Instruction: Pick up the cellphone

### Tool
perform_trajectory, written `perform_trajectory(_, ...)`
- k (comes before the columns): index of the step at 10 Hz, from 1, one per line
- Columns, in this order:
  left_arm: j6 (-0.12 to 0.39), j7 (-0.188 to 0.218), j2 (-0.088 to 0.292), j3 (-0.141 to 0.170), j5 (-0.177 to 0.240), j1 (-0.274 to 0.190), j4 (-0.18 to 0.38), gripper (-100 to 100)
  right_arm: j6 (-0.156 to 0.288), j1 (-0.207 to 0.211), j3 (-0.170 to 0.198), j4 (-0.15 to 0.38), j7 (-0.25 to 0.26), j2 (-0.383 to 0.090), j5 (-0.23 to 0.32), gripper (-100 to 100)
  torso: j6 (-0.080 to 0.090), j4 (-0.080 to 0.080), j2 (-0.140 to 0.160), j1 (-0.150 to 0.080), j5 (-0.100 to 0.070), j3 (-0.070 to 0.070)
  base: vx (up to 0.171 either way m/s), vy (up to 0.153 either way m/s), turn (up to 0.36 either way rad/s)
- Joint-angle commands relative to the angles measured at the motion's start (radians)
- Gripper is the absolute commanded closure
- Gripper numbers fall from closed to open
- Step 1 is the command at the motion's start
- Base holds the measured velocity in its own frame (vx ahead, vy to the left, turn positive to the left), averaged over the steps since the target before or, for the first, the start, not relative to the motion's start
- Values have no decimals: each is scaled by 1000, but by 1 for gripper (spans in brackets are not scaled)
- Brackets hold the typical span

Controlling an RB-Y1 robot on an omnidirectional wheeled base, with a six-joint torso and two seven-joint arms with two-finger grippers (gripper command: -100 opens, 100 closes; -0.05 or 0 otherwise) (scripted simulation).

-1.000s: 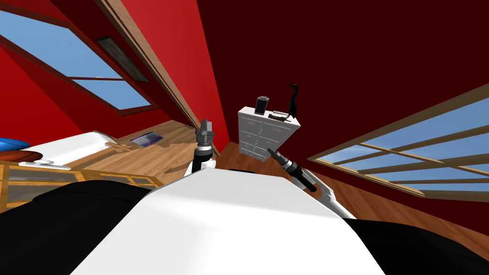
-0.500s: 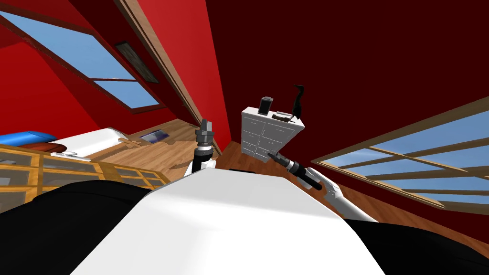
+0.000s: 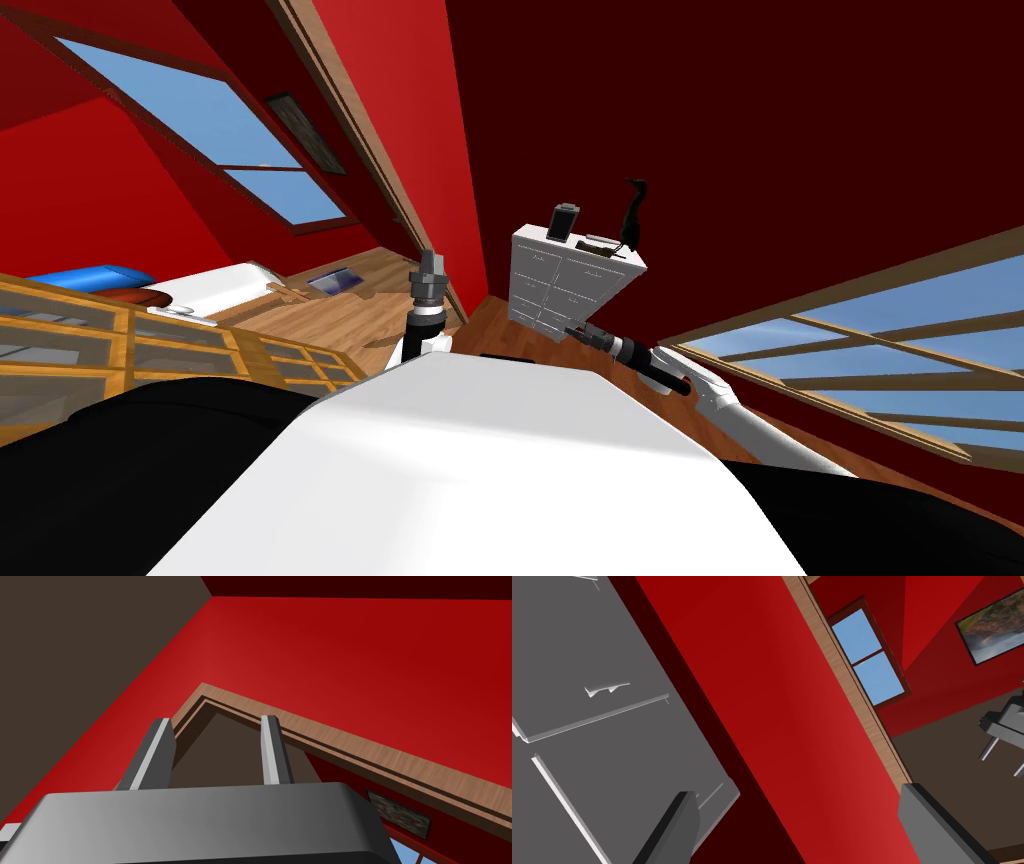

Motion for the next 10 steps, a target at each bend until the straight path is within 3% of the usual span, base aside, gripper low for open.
perform_trajectory(1,0,0,0,0,0,0,0,0,-16,-16,14,26,1,-50,22,-100,0,0,0,0,0,0,-15,29,79)
perform_trajectory(2,0,0,0,0,0,0,0,0,-56,-47,38,67,5,-79,65,-100,1,0,0,0,0,0,-13,40,140)
perform_trajectory(4,0,0,0,0,0,0,0,0,-56,-47,38,81,5,-128,65,-100,1,0,0,0,0,0,-10,25,27)
perform_trajectory(5,0,0,0,0,0,0,0,0,-95,-78,62,115,9,-167,108,-100,1,0,0,-1,0,0,-12,29,143)
perform_trajectory(7,0,0,0,0,0,0,0,0,-95,-78,62,135,9,-202,108,-100,1,0,0,0,0,0,-8,23,30)
perform_trajectory(10,0,0,0,0,0,0,0,0,-173,-140,110,231,13,-306,193,-100,1,0,0,0,0,0,-10,33,116)
